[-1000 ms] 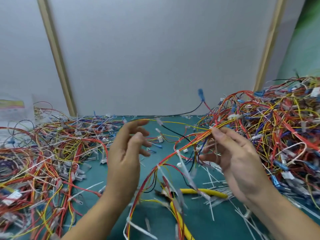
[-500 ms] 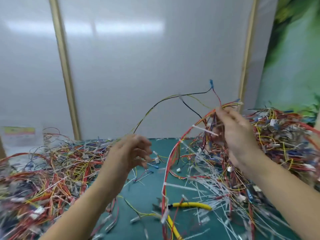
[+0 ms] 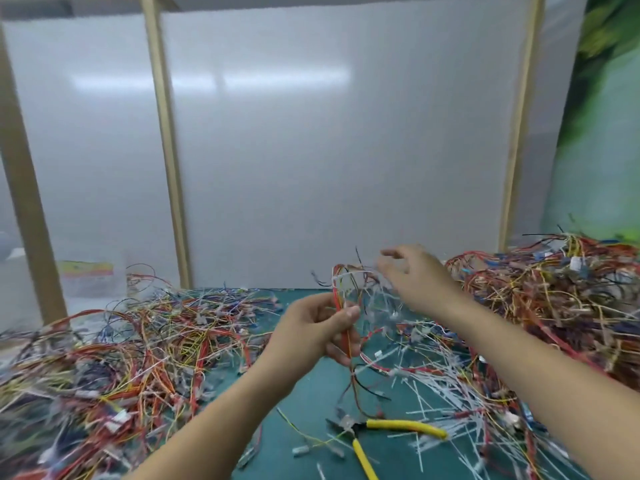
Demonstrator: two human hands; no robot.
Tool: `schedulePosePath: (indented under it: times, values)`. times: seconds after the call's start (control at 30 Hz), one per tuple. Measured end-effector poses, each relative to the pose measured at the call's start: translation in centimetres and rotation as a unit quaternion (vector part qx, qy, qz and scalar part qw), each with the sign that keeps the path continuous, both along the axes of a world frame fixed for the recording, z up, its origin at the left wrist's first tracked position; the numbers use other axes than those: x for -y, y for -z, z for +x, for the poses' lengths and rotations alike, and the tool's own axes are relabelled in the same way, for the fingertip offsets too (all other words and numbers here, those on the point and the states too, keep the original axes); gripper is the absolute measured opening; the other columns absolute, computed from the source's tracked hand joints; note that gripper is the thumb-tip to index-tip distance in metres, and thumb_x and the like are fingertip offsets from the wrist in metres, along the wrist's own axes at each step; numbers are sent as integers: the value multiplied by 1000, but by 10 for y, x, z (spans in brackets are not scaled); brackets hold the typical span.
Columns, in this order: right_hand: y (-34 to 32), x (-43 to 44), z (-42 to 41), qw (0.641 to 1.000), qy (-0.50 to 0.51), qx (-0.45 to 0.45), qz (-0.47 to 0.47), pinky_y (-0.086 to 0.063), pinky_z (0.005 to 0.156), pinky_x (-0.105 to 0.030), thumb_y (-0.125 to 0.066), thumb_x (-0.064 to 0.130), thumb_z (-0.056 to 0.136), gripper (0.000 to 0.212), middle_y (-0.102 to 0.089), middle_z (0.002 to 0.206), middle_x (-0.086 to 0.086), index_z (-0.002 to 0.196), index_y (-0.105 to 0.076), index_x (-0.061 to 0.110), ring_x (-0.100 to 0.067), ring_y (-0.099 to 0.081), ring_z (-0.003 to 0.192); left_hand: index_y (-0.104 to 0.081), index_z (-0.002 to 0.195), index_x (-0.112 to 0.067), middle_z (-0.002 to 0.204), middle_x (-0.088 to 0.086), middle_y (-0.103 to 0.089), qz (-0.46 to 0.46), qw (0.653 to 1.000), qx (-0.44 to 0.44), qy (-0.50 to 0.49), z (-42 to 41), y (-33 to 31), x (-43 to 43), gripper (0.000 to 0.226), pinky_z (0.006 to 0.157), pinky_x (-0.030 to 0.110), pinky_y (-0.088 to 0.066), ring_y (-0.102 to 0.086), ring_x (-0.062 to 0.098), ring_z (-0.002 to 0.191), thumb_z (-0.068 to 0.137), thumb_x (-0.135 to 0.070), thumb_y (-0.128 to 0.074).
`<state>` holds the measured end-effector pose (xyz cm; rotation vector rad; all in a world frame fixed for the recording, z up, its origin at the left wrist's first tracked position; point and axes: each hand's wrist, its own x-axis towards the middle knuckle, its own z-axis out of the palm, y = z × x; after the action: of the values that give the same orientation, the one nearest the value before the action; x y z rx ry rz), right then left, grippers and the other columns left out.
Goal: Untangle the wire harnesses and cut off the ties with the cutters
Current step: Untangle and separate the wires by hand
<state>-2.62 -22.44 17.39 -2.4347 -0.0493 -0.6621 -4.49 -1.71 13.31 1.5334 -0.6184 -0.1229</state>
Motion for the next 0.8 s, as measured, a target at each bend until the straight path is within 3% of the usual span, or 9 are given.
schedulePosePath:
  times: [0.1, 0.2, 0.27, 0.4, 0.5, 0.6, 0.7, 0.73, 0.8]
  values:
    - [35, -12, -30, 994, -74, 39, 63, -47, 71, -23, -53, 47, 97, 26, -66, 102, 13, 102, -69, 28, -6, -63, 85, -62, 105, 9, 74, 12, -67, -63, 997, -41, 4, 13, -1, 10, 30, 52, 24, -55, -66, 22, 62, 94, -19, -65]
    - [67, -24, -59, 977, -152, -36, 148, -49, 62, -18, -52, 56, 92, 30, -71, 85, 14, 92, -71, 33, -9, -66, 74, -60, 107, 10, 73, 13, -66, -132, 989, -68, 13, 26, -9, 20, 36, 48, 20, -52, -65, 19, 59, 87, -19, -67]
    - [80, -29, -65, 957, -191, -102, 192, -53, 64, -30, -53, 42, 98, 26, -73, 86, 6, 90, -70, 24, -16, -68, 74, -61, 107, 7, 74, 13, -65, -151, 986, -70, 10, 35, -16, 26, 31, 45, 19, -50, -67, 17, 60, 88, -17, -66]
    - [67, -28, -56, 919, -226, -101, 305, -50, 49, -32, -50, 13, 103, 25, -67, 73, -9, 84, -64, 5, -25, -59, 52, -71, 95, 1, 77, 13, -69, -76, 995, -36, -46, 48, -18, 27, 42, 55, 21, -53, -66, 17, 65, 87, -39, -63]
    - [46, -25, -46, 904, -202, -66, 370, -46, 39, -27, -50, 14, 103, 26, -65, 64, -10, 86, -61, -3, -20, -53, 40, -76, 71, -7, 67, 10, -69, -11, 993, 1, -120, 44, -1, 15, 61, 55, 27, -54, -63, 16, 58, 80, -65, -60]
    - [37, -27, -33, 887, -162, -73, 426, -43, 35, -24, -50, 15, 103, 26, -64, 57, -7, 87, -61, -1, -18, -51, 35, -76, 74, -7, 65, 12, -65, -5, 997, 39, -72, 31, 29, 4, 78, 50, 32, -51, -61, 22, 60, 78, -81, -51]
    - [41, -32, -17, 910, -107, -29, 401, -45, 40, -28, -47, 15, 104, 29, -65, 57, -7, 82, -62, 3, -18, -54, 37, -77, 86, -11, 73, 10, -68, -11, 996, 75, 38, 17, 63, 7, 52, 53, 34, -55, -63, 22, 67, 78, -59, -59]
    - [46, -33, -13, 935, -83, 6, 345, -46, 44, -32, -46, 18, 104, 31, -65, 59, -10, 80, -62, 5, -21, -57, 40, -76, 89, -10, 74, 12, -68, -14, 997, 57, 59, 15, 69, 9, 52, 53, 36, -55, -64, 22, 69, 76, -59, -61]
    - [60, -34, -8, 987, -35, 59, 147, -47, 53, -39, -46, 25, 104, 36, -65, 65, -13, 73, -58, 10, -29, -61, 55, -76, 83, -10, 71, 16, -67, -29, 996, -21, 78, 18, 73, 13, 71, 48, 35, -55, -66, 26, 67, 63, -77, -69]
